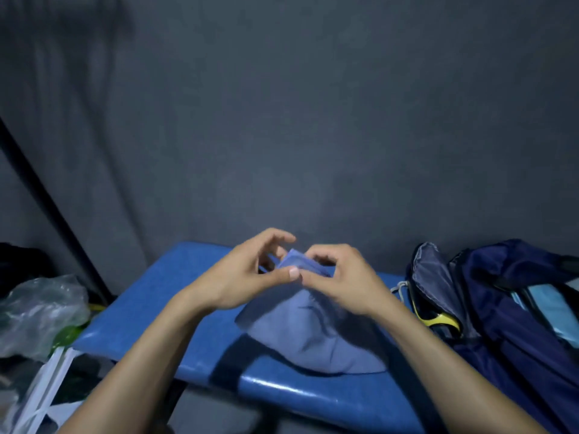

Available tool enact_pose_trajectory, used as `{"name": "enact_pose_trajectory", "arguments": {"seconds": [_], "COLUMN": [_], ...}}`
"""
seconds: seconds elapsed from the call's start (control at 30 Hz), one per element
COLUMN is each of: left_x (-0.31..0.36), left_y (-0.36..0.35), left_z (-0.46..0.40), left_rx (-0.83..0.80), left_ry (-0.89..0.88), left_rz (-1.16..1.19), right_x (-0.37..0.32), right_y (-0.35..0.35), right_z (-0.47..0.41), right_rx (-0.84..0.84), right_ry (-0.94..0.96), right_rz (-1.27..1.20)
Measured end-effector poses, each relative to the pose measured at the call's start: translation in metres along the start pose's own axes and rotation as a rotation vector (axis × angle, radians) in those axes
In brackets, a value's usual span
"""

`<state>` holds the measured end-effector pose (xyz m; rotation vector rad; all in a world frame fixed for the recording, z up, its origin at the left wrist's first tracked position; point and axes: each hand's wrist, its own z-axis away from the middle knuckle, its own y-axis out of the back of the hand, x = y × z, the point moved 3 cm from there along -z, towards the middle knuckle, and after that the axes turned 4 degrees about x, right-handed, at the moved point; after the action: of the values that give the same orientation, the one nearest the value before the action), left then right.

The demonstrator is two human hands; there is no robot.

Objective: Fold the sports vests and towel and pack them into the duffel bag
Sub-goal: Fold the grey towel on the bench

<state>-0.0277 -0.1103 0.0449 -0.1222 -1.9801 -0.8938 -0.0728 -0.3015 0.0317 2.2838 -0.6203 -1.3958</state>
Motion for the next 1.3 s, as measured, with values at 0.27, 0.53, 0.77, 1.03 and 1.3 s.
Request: {"name": "enact_pose_trajectory", "arguments": {"seconds": [0.27,0.53,0.77,1.03,1.3], "left_x": [0.082,0.084,0.065,-0.057,-0.069], "left_y": [0.064,0.089,0.083,-0.023,-0.053], "left_z": [0.034,-0.021,-0.029,0.064,0.095], "left_rx": [-0.004,0.288,0.483,0.002,-0.344], "left_ry": [-0.036,-0.100,-0.369,-0.226,-0.037], "left_rz": [0.118,-0.202,-0.443,-0.495,-0.126], "right_x": [-0.099,-0.074,-0.042,0.046,0.054], "right_y": [0.083,0.089,0.082,0.005,-0.017], "right_z": [0.005,-0.031,-0.034,0.089,0.139], "right_rx": [0.128,0.143,0.287,-0.004,-0.348], "right_ry": [0.096,-0.160,0.021,0.021,0.018], "right_rz": [-0.131,-0.132,-0.181,0.376,0.267]}}
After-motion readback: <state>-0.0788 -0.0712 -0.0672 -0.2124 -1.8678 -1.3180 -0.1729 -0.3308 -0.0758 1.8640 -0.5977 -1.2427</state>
